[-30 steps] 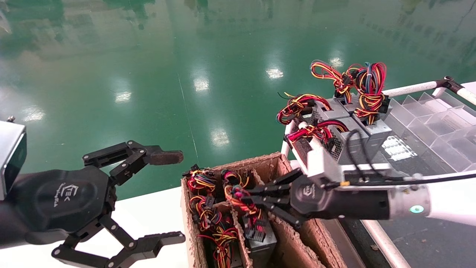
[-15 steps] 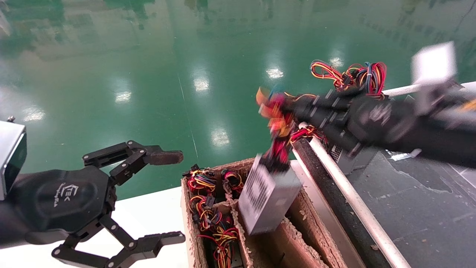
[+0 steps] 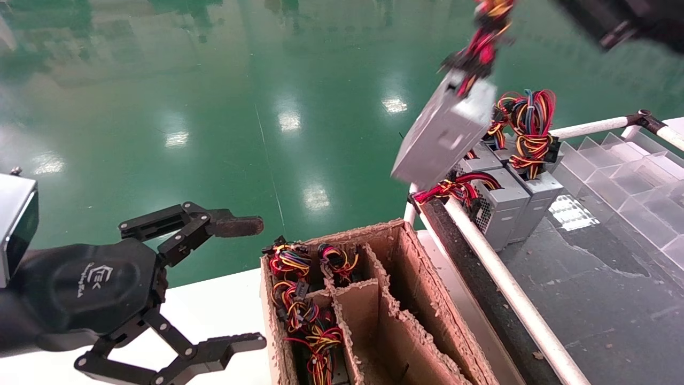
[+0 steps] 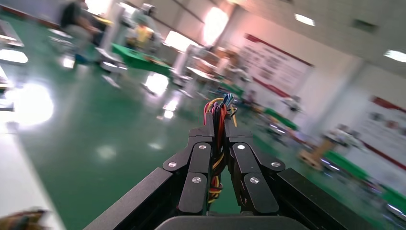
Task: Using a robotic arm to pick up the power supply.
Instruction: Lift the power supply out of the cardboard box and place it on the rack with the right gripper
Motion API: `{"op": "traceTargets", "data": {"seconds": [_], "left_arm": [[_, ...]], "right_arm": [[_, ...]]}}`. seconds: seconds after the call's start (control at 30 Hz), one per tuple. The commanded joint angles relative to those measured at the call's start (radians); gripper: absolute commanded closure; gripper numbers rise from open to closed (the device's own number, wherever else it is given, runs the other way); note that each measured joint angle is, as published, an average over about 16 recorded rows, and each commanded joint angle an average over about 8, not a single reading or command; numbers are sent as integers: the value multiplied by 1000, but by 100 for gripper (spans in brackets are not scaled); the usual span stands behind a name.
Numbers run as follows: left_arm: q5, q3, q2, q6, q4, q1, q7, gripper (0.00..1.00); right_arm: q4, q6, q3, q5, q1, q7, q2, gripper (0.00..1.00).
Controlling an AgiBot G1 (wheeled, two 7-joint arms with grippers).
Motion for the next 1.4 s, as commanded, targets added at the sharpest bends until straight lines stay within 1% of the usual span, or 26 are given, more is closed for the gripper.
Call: {"op": "traceTargets", "data": {"seconds": [0.03,0.37,0.5,0.6,0.77,0.93,1.07,1.23,1.33,1.4], "left_arm": [[0,0,0,0,0,0,0,0],[0,0,0,0,0,0,0,0],[0,0,0,0,0,0,0,0],[0,0,0,0,0,0,0,0],[0,1,0,0,0,0,0,0],[-1,1,0,0,0,0,0,0],[-1,1,0,0,0,0,0,0],[-1,1,0,0,0,0,0,0],[-1,1,0,0,0,0,1,0],[-1,1,0,0,0,0,1,0]], "right_arm": [[-30,15,2,-18,37,-13,10,100],[-260,20,-4,-103,212,-118,112,100],[-332,21,-13,-135,256,-162,157,100],[-388,19,-26,-162,268,-182,190,100],[-494,26,-48,-198,241,-188,226,100],[-572,45,-64,-221,184,-189,220,100],[-600,40,-67,-225,141,-198,196,100],[-608,34,-68,-227,98,-217,152,100],[-604,57,-73,-234,81,-234,118,100],[-602,90,-77,-241,74,-245,91,100]]}}
